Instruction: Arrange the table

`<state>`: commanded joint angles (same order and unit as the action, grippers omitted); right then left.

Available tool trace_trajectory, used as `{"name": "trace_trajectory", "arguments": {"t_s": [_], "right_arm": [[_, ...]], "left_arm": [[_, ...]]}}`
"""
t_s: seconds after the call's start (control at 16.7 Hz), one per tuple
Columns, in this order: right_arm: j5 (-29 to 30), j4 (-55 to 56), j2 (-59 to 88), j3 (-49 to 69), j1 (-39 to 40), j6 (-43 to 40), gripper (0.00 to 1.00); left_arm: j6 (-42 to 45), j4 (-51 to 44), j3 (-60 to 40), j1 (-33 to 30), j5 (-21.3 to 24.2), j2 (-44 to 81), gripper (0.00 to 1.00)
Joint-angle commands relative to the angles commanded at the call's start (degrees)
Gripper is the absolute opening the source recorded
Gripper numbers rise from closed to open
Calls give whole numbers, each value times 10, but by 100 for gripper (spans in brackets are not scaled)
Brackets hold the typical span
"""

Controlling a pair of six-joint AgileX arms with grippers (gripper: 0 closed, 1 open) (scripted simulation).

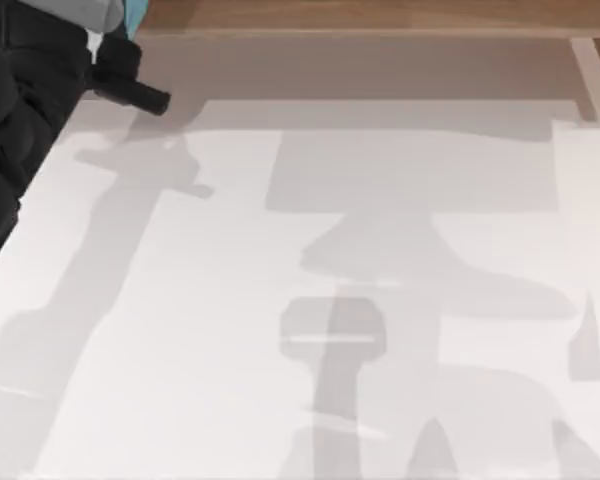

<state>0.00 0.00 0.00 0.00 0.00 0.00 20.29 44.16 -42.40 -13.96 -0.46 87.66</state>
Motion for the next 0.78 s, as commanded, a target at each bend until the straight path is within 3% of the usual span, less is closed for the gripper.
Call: {"name": "trace_trajectory", "arguments": {"t_s": [0.42, 0.78], "right_arm": [[0, 0, 0, 0, 0, 0, 100], [0, 0, 0, 0, 0, 0, 100]], "left_arm": [[255, -43, 137, 153, 158, -91, 0], [494, -69, 131, 332, 241, -28, 0]]}}
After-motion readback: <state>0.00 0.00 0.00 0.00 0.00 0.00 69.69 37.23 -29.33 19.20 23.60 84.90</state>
